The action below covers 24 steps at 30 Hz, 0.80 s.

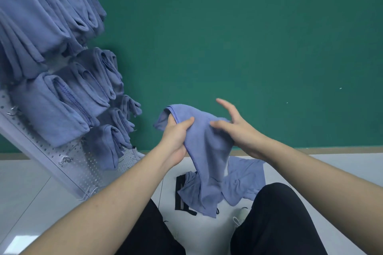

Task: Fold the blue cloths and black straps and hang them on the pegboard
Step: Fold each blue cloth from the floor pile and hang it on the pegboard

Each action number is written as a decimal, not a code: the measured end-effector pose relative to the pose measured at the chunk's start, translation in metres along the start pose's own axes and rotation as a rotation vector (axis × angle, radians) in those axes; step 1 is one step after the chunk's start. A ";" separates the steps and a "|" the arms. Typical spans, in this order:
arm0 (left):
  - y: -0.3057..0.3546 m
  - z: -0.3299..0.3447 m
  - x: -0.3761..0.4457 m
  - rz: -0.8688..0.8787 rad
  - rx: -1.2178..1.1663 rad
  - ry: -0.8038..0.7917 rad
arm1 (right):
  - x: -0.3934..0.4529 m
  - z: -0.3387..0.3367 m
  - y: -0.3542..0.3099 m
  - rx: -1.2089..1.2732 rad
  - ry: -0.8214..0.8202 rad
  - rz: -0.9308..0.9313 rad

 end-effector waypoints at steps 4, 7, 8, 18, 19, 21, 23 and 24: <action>0.006 -0.007 0.003 -0.092 0.016 0.025 | -0.004 -0.001 0.002 -0.065 -0.007 -0.067; 0.001 -0.016 0.004 -0.138 0.099 0.051 | -0.001 -0.002 -0.002 -0.070 0.079 -0.122; 0.000 -0.018 0.002 -0.130 0.118 0.038 | 0.002 -0.003 0.000 -0.075 0.107 -0.119; -0.023 -0.011 -0.014 0.122 0.337 -0.114 | 0.010 -0.006 0.006 0.123 0.294 0.065; -0.022 -0.011 -0.013 0.104 0.291 -0.094 | 0.009 -0.006 0.004 0.188 0.274 0.082; -0.018 -0.011 -0.010 0.078 0.169 -0.053 | 0.007 -0.005 0.002 0.294 0.209 0.086; -0.014 -0.010 -0.006 0.038 0.027 -0.022 | 0.006 -0.005 0.001 0.275 0.140 0.055; -0.013 -0.010 -0.005 0.014 -0.029 -0.008 | 0.005 -0.005 0.001 0.225 0.101 0.030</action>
Point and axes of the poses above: each hand's wrist, its own x-axis towards the middle knuckle, its own z-axis out of the palm, y = z × x, the point moved 4 cm from there along x, towards the middle knuckle, and after that the axes turned 8 degrees about x, right-handed, at the moved point
